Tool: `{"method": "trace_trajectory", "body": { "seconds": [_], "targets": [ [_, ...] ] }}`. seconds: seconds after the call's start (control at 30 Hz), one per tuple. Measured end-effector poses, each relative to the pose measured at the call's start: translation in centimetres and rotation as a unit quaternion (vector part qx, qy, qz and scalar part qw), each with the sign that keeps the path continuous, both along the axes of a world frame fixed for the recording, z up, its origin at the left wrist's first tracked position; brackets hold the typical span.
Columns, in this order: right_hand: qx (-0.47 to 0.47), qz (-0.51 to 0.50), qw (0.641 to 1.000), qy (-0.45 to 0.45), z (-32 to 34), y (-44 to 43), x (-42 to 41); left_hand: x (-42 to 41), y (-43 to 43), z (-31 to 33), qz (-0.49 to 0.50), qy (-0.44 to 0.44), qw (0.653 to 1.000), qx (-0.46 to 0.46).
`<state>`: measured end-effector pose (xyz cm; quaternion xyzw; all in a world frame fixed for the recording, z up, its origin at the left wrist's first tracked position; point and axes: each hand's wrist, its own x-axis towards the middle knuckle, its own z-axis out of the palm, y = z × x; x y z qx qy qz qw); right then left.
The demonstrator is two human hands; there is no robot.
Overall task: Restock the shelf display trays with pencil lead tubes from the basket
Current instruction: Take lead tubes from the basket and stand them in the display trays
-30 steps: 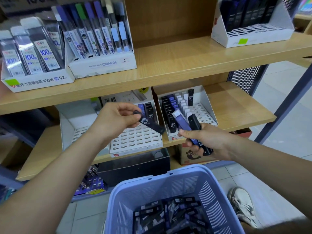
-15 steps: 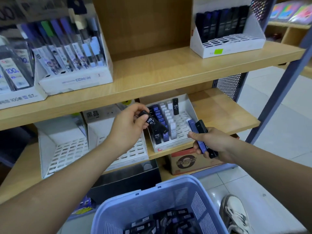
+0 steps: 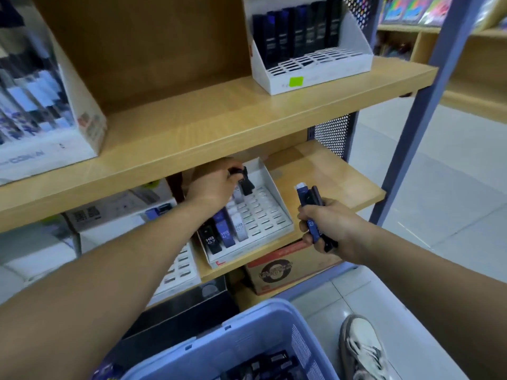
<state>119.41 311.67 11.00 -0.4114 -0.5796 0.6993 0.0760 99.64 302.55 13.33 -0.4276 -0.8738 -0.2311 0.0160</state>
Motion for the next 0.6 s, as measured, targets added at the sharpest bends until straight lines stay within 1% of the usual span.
{"method": "trace_trajectory", "body": {
  "seconds": [0.17, 0.33, 0.47, 0.53, 0.6],
  "targets": [
    [-0.027, -0.009, 0.999, 0.028, 0.4, 0.4, -0.3, -0.8, 1.3, -0.8, -0.057, 0.046, 0.997, -0.014],
    [-0.04, -0.025, 0.998, 0.042, 0.9, 0.2, -0.9, -1.6, 1.9, -0.8, -0.085, 0.082, 0.991, -0.066],
    [-0.046, -0.024, 0.998, 0.048, 0.9, 0.1, -1.0, -2.1, 2.1, -0.7, -0.069, 0.06, 0.992, -0.081],
    [-0.049, -0.022, 0.997, 0.047, 0.9, 0.1, -0.8, -2.2, 2.1, -0.8, -0.054, 0.032, 0.995, -0.074],
    [-0.051, -0.018, 0.998, 0.046, 0.9, 0.1, -0.6, -2.2, 2.3, -1.0, -0.038, 0.022, 0.997, -0.065]
  ]
}}
